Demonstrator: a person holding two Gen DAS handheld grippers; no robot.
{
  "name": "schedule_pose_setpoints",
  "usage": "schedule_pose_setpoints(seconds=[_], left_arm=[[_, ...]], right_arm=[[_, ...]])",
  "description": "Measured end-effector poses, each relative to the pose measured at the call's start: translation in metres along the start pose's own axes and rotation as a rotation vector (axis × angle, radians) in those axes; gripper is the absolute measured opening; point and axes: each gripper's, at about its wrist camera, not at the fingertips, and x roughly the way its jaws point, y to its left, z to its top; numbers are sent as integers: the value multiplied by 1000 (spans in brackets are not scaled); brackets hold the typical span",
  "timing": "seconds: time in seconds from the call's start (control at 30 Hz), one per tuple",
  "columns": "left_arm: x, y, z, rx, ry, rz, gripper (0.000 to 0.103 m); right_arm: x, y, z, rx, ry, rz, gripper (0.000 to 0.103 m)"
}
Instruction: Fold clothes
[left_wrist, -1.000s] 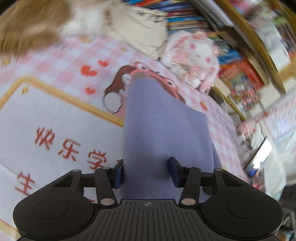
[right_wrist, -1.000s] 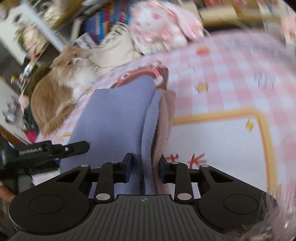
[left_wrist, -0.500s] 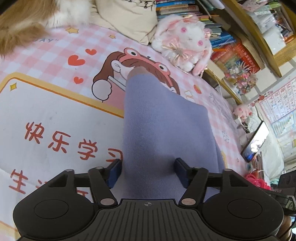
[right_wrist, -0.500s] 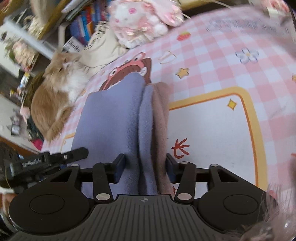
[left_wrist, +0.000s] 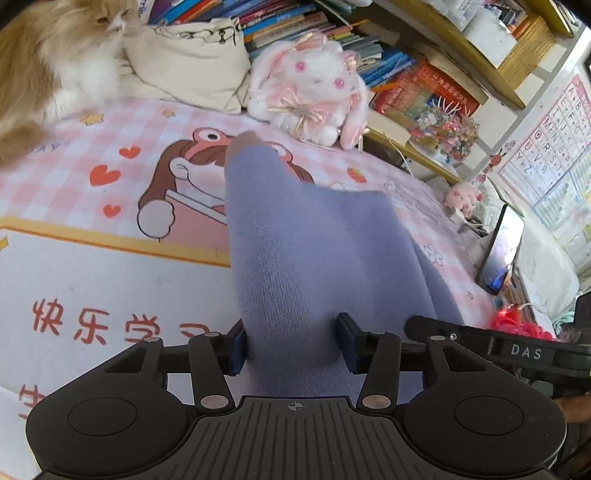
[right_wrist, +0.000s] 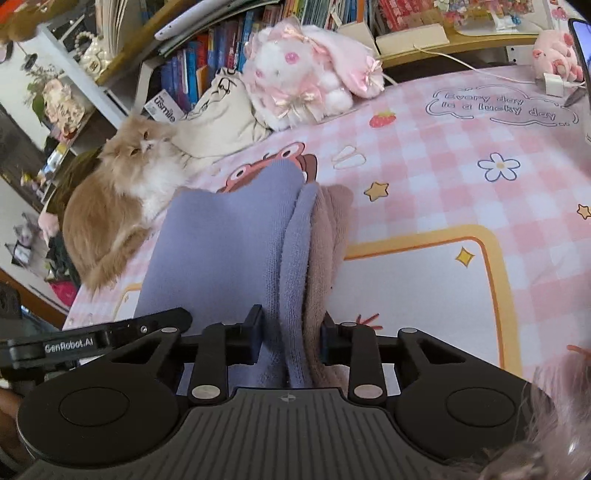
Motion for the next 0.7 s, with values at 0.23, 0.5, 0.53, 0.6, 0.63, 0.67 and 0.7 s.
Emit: schedule_pose_setpoints(seconds=[0.23, 0.5, 0.53, 0.6, 0.63, 0.67, 0.7], left_arm=[[12, 22, -1, -157, 55, -33, 64], [9, 6, -1, -80, 16, -23, 46], [6, 1, 0, -49, -1, -12, 45], [0, -6, 4, 0, -45, -7, 44], [-2, -10, 6, 24, -67, -4, 44], [-5, -12, 10, 36, -84, -5, 44], [-7, -13, 13, 47, -100, -7, 45]], right_arm=[[10, -14, -4, 87, 89, 4, 46], [8, -15, -5, 102, 49, 37, 29], [5, -11, -4, 79, 26, 39, 28], [1, -4, -2, 35, -20, 40, 27], [-1, -1, 0, 17, -41, 38, 27], [-3, 1, 2, 0, -62, 36, 27], [-4, 4, 4, -14, -81, 36, 27]])
